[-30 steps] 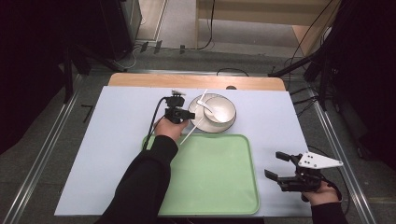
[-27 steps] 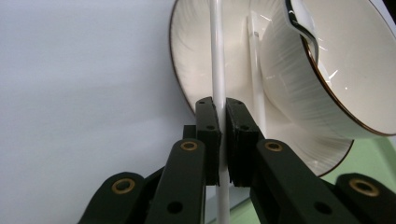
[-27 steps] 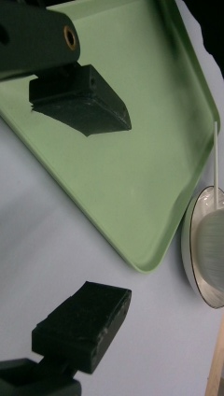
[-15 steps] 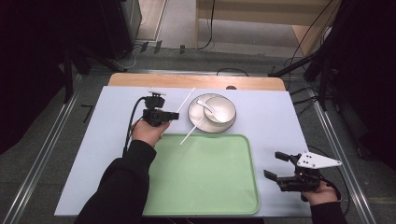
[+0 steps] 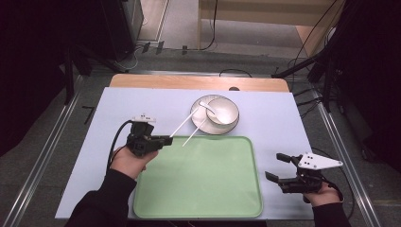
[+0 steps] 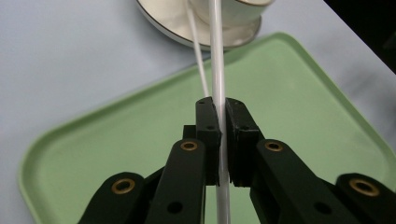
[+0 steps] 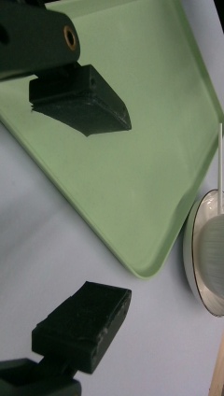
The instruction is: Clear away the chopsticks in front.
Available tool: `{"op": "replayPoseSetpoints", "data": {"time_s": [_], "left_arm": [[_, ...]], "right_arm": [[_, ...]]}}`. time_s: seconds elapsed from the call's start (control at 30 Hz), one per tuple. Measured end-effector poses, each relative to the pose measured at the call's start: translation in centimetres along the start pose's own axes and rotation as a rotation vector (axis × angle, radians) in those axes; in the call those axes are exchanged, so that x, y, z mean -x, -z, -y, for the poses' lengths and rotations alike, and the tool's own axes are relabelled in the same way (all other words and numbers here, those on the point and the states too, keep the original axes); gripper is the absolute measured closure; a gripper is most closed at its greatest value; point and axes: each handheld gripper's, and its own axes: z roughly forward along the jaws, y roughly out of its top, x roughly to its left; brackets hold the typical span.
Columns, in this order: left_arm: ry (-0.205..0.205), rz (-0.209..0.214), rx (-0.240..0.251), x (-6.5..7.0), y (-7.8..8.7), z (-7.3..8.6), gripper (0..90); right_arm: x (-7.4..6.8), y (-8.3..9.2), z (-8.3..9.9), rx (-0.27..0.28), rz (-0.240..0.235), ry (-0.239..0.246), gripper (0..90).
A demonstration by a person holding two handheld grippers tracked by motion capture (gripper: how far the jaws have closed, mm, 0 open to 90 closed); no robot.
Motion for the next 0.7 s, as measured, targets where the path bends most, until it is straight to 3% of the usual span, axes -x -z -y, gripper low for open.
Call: {"op": "replayPoseSetpoints", "data": {"time_s": [0.27,0.37,0.43,0.7], "left_arm": [[-0.028,0.048,-0.043,2.1,-0.1,3.7,85.9],[-0.027,0.056,-0.062,2.2,-0.6,4.6,85.9],[-0.016,0.064,-0.048,2.2,-1.1,5.3,85.8],[-0.007,0.061,-0.120,2.1,-3.6,6.3,85.8]], "right_arm": [[0.0,-0.3,-0.2,-0.003,-0.009,0.005,17.6],[0.0,-0.4,-0.2,-0.004,-0.012,0.007,17.6],[0.0,-0.4,-0.3,-0.005,-0.014,0.008,17.6],[0.0,-0.5,-0.3,-0.004,-0.020,0.013,17.6]]}}
